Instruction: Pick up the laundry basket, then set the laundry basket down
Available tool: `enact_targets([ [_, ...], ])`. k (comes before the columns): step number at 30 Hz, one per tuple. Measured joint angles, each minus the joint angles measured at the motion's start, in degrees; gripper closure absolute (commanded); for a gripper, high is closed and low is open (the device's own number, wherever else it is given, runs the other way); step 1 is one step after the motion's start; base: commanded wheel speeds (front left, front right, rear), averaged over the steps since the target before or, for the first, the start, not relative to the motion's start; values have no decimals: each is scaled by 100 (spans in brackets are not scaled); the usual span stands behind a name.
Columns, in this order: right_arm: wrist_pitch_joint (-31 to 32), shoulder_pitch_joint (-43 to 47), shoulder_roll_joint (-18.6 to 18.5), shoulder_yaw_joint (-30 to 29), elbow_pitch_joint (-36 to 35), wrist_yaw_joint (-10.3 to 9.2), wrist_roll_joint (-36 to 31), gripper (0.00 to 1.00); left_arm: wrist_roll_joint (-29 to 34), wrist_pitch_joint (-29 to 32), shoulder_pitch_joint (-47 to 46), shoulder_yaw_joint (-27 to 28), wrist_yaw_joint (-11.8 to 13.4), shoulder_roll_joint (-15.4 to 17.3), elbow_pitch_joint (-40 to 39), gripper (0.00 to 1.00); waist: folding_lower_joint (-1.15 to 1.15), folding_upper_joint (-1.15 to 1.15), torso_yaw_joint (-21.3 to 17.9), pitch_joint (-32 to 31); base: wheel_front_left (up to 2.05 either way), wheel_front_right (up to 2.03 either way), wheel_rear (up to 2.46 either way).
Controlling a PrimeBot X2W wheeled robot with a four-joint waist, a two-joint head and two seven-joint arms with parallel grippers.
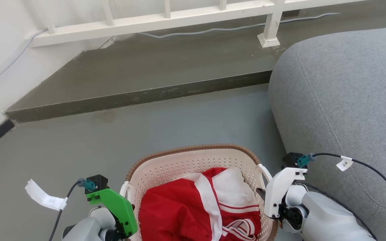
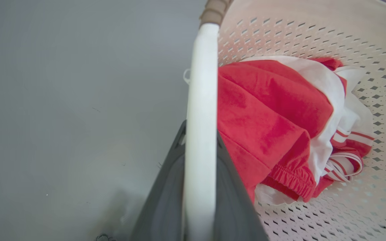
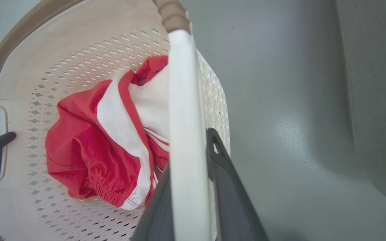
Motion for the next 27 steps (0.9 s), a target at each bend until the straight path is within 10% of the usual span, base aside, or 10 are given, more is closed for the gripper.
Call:
enact_targets([
  [27,57,-35,-30,278,-49,-65,170,100,-268,92,21,-198,160,58,-163,100,0,0,11,28,0,0,0],
])
